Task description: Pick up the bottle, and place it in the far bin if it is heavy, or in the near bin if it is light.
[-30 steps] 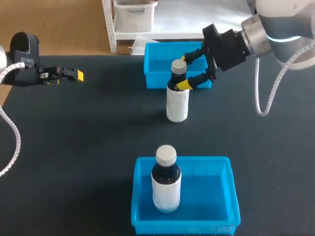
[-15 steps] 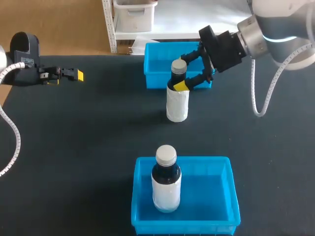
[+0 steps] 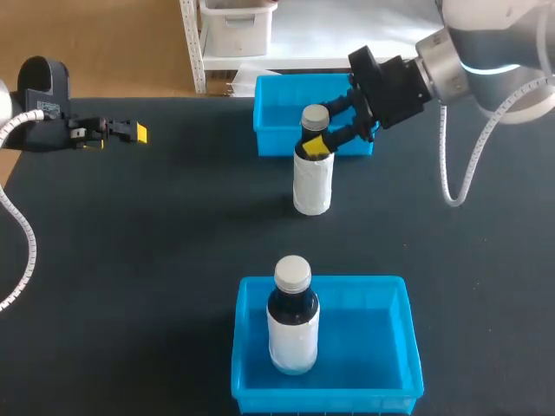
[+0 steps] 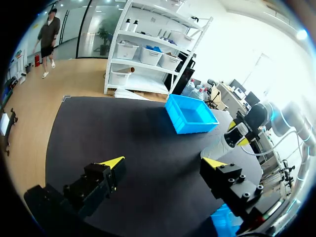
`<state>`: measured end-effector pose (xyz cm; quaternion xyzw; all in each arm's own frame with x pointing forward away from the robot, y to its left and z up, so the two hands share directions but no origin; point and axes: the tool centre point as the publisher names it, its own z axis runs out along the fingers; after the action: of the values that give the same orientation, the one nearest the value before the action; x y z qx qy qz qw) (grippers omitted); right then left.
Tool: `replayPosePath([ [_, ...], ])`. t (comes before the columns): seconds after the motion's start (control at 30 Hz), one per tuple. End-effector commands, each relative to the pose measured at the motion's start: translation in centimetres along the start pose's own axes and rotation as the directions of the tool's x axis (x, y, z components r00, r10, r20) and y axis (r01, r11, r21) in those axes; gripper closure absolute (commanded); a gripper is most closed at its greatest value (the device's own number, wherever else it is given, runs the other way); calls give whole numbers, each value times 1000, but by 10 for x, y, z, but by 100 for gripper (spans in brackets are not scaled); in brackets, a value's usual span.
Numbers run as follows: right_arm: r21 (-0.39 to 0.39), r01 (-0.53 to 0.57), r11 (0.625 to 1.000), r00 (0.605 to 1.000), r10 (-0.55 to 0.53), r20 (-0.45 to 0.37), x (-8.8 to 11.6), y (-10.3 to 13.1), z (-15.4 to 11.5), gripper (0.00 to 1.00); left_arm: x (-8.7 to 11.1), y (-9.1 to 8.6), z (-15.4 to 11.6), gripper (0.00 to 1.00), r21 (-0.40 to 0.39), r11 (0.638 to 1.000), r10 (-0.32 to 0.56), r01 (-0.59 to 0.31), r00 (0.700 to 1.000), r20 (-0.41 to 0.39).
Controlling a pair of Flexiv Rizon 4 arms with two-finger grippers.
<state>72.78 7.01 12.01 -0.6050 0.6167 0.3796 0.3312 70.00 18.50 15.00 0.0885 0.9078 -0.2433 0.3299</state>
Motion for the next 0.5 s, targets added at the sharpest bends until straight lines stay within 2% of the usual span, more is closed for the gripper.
replayPosePath([
  [0.03,-3,0,1000,1000,0,3,1,-1,0,51,0,0,0,0,0,1000,0,0,1000,0],
  [0.27,-2,3,1000,1000,-3,3,1,0,0,64,0,0,0,0,0,1000,0,0,1000,0],
  [0.4,1,6,1000,1000,-6,3,0,1,-1,79,0,0,0,0,0,1000,0,0,1000,0],
  [0.5,6,11,1000,1000,-11,4,-3,2,-4,100,0,0,0,0,0,1000,0,0,1000,0],
])
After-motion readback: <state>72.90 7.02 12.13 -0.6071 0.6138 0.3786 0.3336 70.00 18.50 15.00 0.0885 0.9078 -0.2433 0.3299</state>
